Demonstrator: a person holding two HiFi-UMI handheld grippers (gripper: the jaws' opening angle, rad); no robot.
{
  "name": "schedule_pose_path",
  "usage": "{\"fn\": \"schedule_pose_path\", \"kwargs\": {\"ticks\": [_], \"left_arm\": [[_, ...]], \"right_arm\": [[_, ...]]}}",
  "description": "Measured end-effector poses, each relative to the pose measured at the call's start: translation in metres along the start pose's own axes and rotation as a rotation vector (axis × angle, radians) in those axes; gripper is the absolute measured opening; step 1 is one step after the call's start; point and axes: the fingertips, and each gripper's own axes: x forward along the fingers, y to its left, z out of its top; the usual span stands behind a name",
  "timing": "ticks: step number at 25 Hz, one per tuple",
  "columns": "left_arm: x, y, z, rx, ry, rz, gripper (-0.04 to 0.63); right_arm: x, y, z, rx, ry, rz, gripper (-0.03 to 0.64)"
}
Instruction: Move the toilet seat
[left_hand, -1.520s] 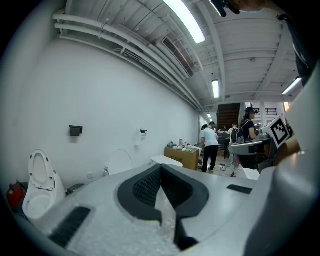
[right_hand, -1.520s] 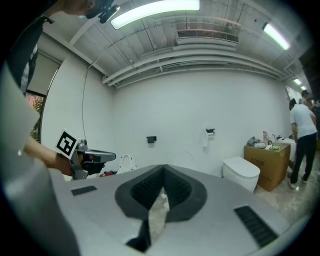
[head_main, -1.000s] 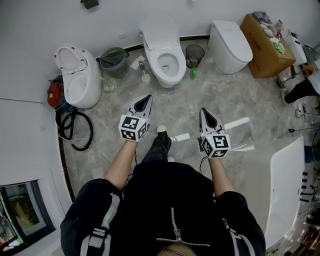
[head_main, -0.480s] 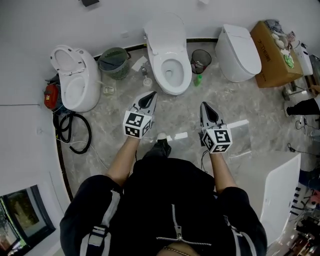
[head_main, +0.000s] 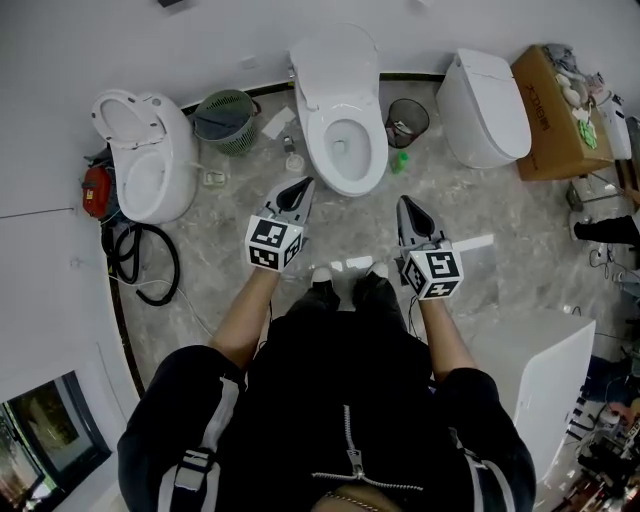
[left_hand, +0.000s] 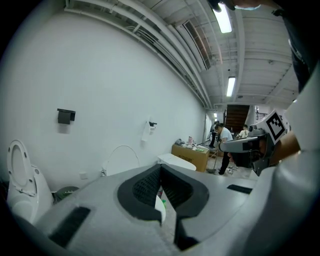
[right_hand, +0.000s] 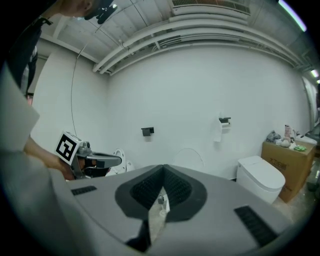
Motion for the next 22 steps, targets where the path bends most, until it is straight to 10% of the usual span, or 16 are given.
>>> {"fn": "schedule_pose_path", "kwargs": {"ticks": [22], "left_arm": [[0.137, 0.052, 0.041, -0.104, 0.004, 0.401, 0.003]], "right_arm": [[0.173, -0.135, 0.046, -0.044, 0.074, 0.412, 0.003]]}}
